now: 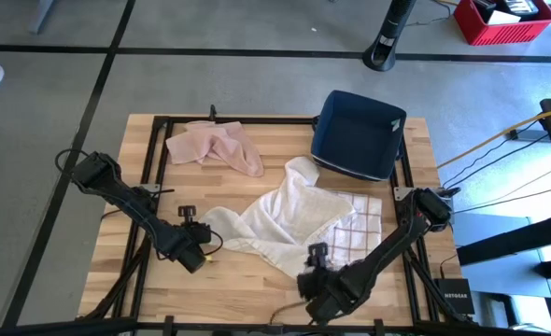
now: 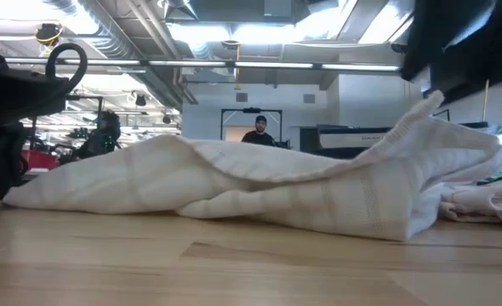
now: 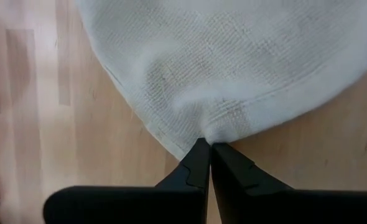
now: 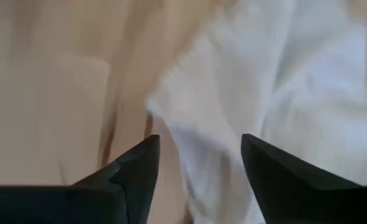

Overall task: Fold towel
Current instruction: Fold the white with grey-stripe towel

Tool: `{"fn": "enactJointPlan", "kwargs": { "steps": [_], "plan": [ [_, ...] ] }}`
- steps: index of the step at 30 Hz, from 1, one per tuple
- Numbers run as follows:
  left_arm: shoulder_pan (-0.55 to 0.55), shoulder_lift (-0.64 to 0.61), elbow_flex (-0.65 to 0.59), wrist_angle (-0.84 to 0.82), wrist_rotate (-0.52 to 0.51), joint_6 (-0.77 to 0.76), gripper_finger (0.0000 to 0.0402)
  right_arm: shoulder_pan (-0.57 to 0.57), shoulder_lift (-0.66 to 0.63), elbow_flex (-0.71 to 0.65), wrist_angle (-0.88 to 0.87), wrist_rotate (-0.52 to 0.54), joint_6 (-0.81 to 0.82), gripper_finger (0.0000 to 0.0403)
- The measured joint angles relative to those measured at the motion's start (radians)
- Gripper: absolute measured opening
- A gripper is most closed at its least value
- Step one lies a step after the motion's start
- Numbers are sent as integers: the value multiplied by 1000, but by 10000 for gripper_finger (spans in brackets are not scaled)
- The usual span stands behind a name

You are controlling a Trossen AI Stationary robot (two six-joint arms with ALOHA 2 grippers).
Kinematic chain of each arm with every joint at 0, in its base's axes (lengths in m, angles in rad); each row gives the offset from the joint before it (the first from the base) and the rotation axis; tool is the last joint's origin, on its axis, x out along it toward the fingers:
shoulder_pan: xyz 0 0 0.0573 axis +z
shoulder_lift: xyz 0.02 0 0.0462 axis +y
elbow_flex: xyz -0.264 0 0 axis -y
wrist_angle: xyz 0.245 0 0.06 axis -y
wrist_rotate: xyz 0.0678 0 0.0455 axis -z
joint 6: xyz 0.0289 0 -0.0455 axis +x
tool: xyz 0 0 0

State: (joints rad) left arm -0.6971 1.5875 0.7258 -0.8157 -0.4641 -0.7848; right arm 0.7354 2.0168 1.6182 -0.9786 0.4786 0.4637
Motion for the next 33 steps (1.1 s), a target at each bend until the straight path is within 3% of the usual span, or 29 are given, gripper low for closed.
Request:
{"fn": "enactJointPlan", "kwargs": {
  "steps": [5,13,21,27,33],
  "plan": [
    [0,0,0,21,-3,13,5,14,47,-40,117,93,-275,226],
    [0,0,0,24,-9,17,5,9,89,-44,127,169,-346,162],
    [-1,-4,2,21,-11,6,5,11,89,-33,177,176,-251,14],
    [-21,-38,48,-6,-19,11,2,21,74,-23,167,248,-74,8],
    [-59,-70,164,-176,-52,-16,1,74,-31,-23,106,359,9,5]
  ]
}}
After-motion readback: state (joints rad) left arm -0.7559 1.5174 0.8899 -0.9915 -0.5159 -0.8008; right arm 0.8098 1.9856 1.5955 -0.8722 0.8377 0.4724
